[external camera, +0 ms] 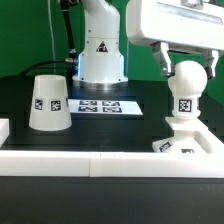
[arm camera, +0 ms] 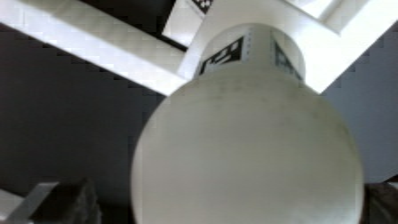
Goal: Assemble lamp
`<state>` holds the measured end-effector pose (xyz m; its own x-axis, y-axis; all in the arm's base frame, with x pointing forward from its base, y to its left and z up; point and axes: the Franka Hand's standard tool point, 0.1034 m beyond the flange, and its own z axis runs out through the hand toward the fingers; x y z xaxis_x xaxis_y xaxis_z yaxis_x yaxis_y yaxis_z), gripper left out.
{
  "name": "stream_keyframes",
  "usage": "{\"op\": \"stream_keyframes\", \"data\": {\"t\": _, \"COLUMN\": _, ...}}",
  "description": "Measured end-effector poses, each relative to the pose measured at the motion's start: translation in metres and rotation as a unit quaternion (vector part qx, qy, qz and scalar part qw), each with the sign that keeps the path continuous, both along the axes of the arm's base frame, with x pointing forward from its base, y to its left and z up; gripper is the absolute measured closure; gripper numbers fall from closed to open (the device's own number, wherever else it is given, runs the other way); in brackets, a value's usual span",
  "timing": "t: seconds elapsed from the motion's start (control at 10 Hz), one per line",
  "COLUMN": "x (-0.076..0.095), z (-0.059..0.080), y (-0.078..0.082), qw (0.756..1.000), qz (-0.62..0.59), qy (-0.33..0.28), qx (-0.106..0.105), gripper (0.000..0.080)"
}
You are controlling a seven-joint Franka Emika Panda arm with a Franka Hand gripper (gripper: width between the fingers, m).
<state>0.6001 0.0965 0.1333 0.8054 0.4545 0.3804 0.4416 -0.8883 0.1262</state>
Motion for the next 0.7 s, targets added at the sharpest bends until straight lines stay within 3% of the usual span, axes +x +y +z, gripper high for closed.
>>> {"op": "stream_keyframes", "data": {"t": 0.4, "x": -0.0068, "z": -0.0052, "y": 0.0104, "qw": 0.989, "qz": -0.008, "qy": 0.145, "qx": -0.021, "gripper": 0.0101}}
{"op": "stream_keyframes", "data": {"t": 0.7, "x": -0.0072, "z": -0.0097, "y": 0.0069, "qw": 0.985, "qz": -0.005, "qy": 0.169, "qx": -0.026, "gripper": 0.0101}}
